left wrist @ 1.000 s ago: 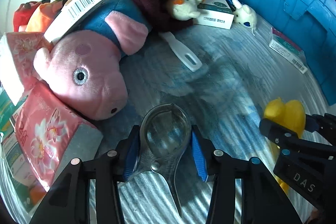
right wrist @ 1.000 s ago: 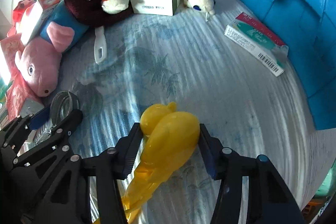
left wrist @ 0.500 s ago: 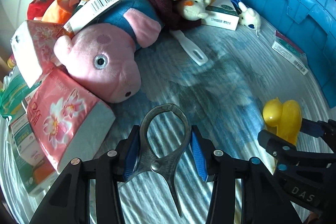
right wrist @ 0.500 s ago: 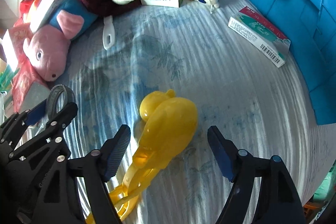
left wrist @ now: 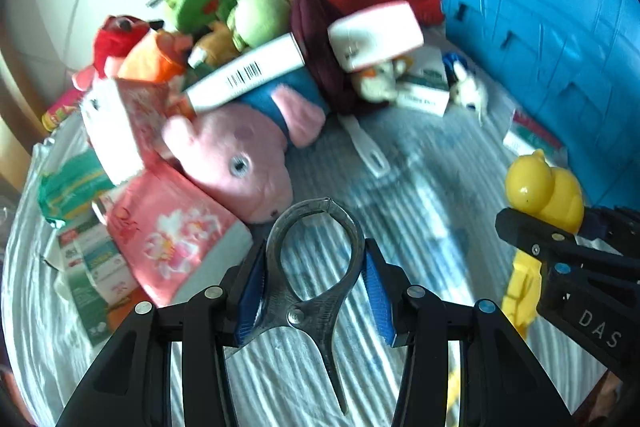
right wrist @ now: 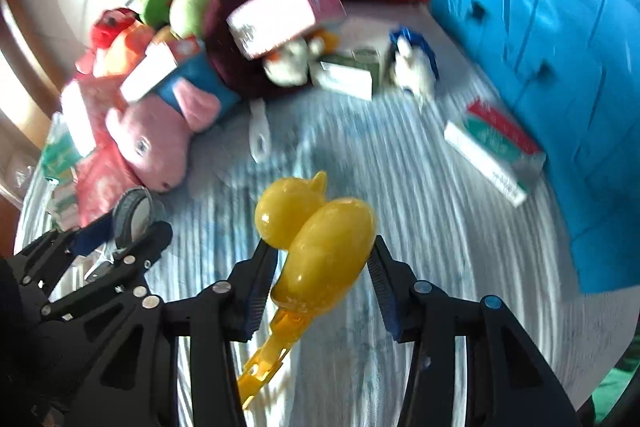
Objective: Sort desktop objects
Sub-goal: 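Lift the metal tongs and yellow toy and carry both over the blue crate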
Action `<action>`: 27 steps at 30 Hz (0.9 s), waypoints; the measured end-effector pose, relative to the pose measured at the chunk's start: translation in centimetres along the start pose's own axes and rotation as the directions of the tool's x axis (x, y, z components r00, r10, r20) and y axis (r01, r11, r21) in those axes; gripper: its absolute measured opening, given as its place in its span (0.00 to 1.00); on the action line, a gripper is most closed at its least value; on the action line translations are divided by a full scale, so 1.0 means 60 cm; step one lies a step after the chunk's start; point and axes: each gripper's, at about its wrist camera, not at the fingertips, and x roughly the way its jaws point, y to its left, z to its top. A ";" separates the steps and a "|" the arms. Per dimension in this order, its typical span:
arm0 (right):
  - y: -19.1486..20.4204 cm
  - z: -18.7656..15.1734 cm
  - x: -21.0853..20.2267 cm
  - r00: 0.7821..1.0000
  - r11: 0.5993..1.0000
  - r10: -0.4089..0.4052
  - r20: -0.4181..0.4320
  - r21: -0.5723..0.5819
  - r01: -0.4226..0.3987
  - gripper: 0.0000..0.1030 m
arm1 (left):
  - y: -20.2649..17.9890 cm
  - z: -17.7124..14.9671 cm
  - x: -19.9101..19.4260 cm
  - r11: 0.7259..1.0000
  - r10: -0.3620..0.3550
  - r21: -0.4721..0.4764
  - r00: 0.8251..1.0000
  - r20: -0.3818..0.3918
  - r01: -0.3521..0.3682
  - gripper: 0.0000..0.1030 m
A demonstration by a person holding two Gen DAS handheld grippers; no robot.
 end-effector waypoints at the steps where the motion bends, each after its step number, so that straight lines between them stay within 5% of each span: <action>1: 0.004 0.009 -0.013 1.000 1.000 0.011 0.026 -0.017 -0.010 0.44 | 0.003 0.008 -0.011 1.000 0.007 -0.011 1.000 0.018 -0.007 0.44; 7: 0.010 0.093 -0.060 0.986 0.991 0.066 0.150 -0.123 -0.048 0.44 | 0.031 0.040 -0.107 0.996 0.061 -0.075 0.990 0.129 -0.051 0.45; 19: 0.094 0.165 -0.216 0.956 0.976 0.082 0.281 -0.216 -0.020 0.44 | 0.092 0.084 -0.226 0.989 0.097 -0.133 0.962 0.257 -0.064 0.44; 23: 0.113 0.171 -0.233 0.960 0.975 0.062 0.272 -0.224 0.000 0.44 | 0.107 0.083 -0.241 0.987 0.105 -0.145 0.955 0.279 -0.066 0.44; 27: 0.097 0.151 -0.187 0.982 0.975 0.051 0.184 -0.221 -0.009 0.46 | 0.115 0.054 -0.225 0.983 0.115 -0.164 0.965 0.234 -0.077 0.45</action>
